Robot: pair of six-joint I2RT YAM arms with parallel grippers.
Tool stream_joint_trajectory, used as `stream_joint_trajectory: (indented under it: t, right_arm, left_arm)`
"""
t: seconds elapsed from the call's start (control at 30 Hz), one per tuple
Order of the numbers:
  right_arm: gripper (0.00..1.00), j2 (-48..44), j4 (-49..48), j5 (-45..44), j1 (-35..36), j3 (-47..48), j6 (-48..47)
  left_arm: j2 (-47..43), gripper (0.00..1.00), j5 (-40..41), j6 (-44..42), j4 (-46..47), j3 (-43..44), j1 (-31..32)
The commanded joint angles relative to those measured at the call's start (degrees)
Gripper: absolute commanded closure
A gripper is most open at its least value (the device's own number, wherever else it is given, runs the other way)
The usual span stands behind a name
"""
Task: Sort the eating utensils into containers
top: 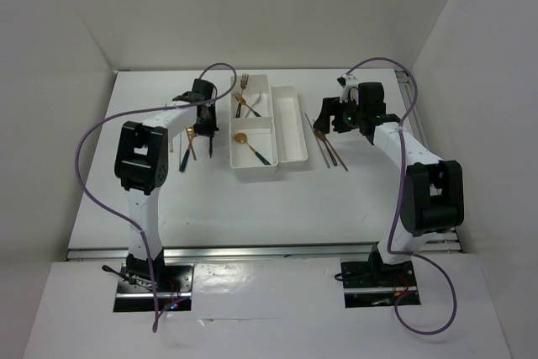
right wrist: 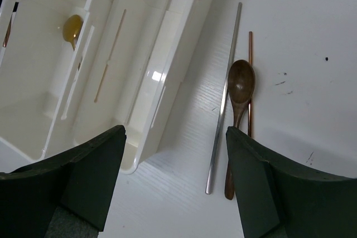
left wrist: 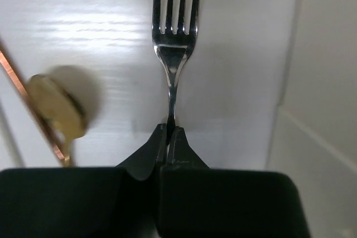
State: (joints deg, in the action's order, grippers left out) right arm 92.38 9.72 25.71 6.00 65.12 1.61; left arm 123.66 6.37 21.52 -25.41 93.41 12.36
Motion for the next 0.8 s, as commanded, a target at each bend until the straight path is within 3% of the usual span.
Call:
stream_joint_trajectory:
  t: [0.0,0.13,0.33,0.47,0.77]
  right_arm:
    - [0.2,-2.3,-1.1,0.0,0.3,-0.3,-0.5]
    - [0.2,-2.3,-1.6,-0.7,0.3,-0.3,-0.5]
    - [0.2,-1.8,-2.2,-2.3,0.3,-0.3,0.1]
    - [0.2,-1.8,-2.2,-2.3,0.3,-0.9,0.1]
    - [0.2,-2.3,-2.2,-2.3,0.3,-1.4,0.1]
  left_arm:
    - [-4.6,1.0,0.5,-0.2,-1.7,-1.3,-3.2]
    - [-8.1,1.0,-1.7,-2.0,-1.1,3.6,-4.7]
    - [-9.5,1.0,-14.6,-5.8,-0.9,14.1,-4.2]
    - [-6.7,1.0,-23.8,-7.5,-0.7,20.0,-2.9]
    - [0.6,1.0,-31.7,-14.4,4.3,27.0,1.0]
